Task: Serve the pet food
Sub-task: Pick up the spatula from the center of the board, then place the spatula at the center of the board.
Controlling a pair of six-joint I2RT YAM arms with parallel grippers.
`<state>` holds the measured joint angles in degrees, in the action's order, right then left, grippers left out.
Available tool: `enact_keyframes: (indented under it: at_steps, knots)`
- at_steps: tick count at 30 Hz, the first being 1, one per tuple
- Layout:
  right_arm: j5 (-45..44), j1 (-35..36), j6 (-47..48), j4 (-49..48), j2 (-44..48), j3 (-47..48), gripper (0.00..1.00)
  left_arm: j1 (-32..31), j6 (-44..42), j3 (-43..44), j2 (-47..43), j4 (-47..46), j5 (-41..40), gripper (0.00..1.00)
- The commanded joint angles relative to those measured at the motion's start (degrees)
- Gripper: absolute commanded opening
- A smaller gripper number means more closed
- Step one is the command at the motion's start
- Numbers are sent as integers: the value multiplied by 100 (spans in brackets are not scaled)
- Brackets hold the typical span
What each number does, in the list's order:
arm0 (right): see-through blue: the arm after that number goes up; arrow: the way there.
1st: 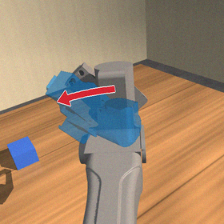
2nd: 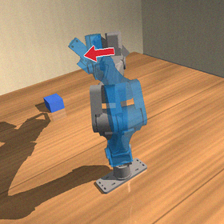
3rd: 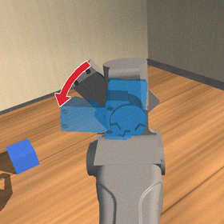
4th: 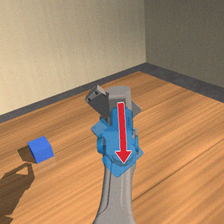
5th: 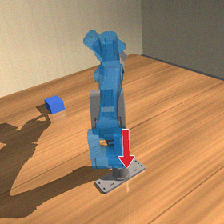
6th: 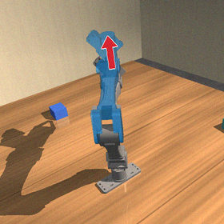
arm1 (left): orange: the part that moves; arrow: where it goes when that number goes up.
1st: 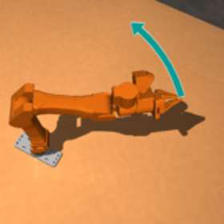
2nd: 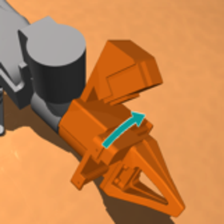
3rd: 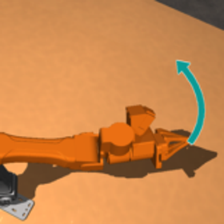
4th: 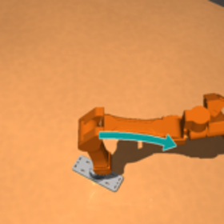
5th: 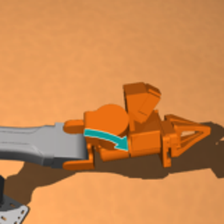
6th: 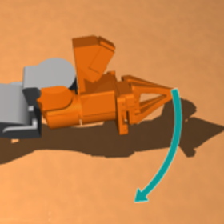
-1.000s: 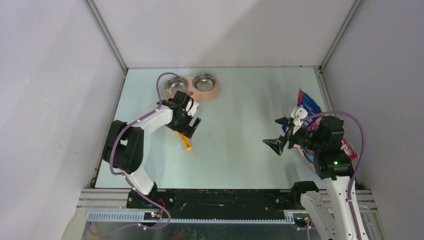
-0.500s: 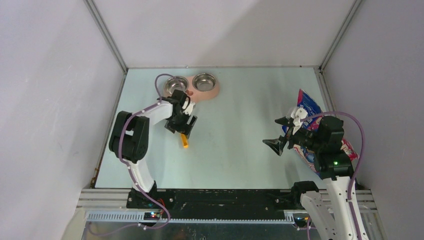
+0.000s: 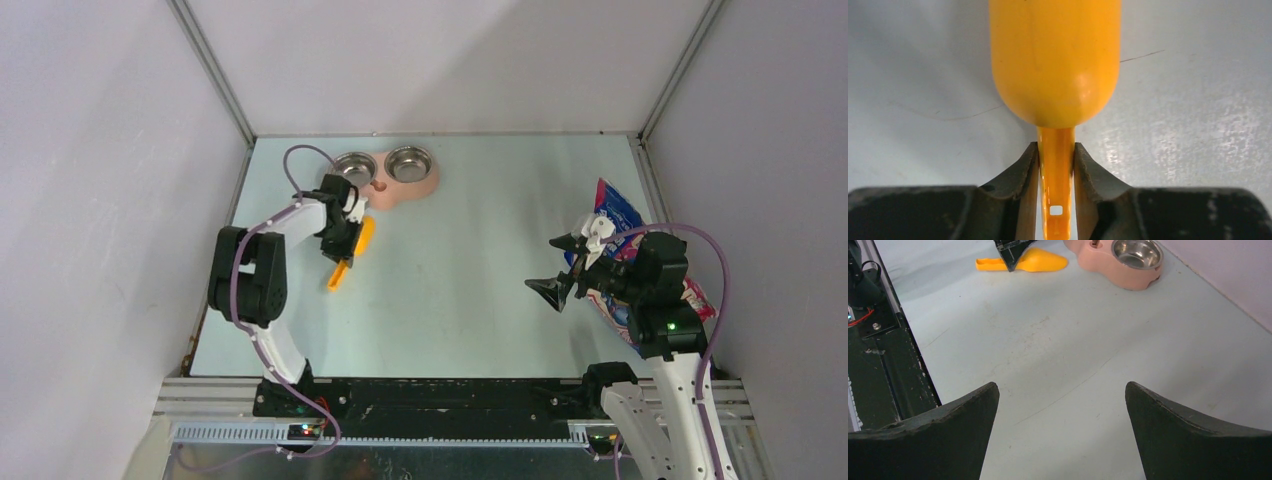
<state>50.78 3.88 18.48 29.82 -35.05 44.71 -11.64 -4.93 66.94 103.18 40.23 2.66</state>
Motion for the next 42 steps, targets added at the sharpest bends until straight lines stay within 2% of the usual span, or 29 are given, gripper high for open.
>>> enact_keyframes:
  at_steps: [1,5,14,23,31,38,42]
  knots:
    - [52,17,-2,-187,51,3,100,409,-42,-93,-453,26,-154,25]
    - [61,10,-10,-187,58,3,100,787,-56,-114,-564,50,-170,18]
    - [94,-23,-42,-201,73,3,100,1782,279,323,-547,22,-375,17]
    - [121,-156,-81,-224,168,3,100,1867,449,1556,319,195,-542,18]
    - [-263,-427,-70,-126,563,218,100,1867,449,2119,969,278,-611,20]
    - [-754,-613,-258,337,680,983,100,1856,450,2109,1167,314,-502,30]
    - [-1557,-616,-306,587,612,1449,100,1853,438,2103,1215,351,-396,49]
